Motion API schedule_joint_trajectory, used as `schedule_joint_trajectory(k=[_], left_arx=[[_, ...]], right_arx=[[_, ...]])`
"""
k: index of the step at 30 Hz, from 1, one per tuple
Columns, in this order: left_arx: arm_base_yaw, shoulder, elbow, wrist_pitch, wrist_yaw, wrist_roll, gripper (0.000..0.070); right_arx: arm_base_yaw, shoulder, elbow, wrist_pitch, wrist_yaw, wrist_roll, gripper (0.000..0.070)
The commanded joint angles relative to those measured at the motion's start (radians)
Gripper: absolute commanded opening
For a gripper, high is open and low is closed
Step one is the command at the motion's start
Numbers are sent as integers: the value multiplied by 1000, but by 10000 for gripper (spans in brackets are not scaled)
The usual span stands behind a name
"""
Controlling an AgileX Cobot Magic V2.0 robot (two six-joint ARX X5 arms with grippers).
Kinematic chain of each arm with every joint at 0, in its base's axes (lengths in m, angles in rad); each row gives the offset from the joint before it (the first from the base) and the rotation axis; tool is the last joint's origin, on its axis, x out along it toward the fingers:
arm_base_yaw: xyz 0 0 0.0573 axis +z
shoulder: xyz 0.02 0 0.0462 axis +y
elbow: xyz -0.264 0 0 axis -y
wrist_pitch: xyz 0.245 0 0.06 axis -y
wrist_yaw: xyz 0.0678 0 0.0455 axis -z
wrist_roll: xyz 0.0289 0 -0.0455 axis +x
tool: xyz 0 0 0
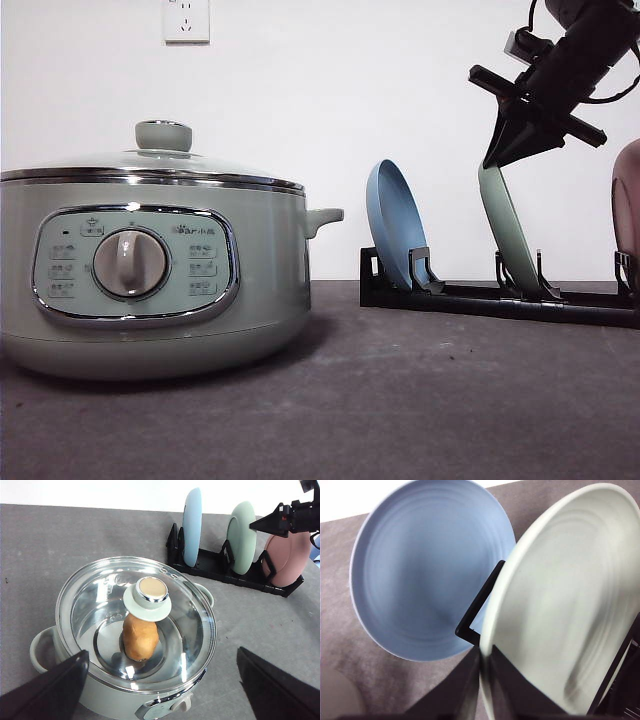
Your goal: Transfer potato from steamer to green plate
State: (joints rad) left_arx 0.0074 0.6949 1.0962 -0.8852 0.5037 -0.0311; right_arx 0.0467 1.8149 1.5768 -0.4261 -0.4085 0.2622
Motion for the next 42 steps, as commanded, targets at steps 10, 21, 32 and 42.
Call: schedule_joint_trajectory(k=[10, 21, 32, 42], left_arx=[[-2, 6, 22, 10, 6, 16, 596], [-2, 6, 22, 12, 6, 16, 596], [-2, 6, 22, 18, 6, 16, 596], [-2, 6, 22, 28, 5, 16, 596]], right_arx=[[17, -79, 64, 41, -62, 12, 7], [59, -239, 90, -40, -72, -10, 7], [212, -418, 90, -355, 41, -194, 6], [462, -450, 74, -695, 276, -344, 5]])
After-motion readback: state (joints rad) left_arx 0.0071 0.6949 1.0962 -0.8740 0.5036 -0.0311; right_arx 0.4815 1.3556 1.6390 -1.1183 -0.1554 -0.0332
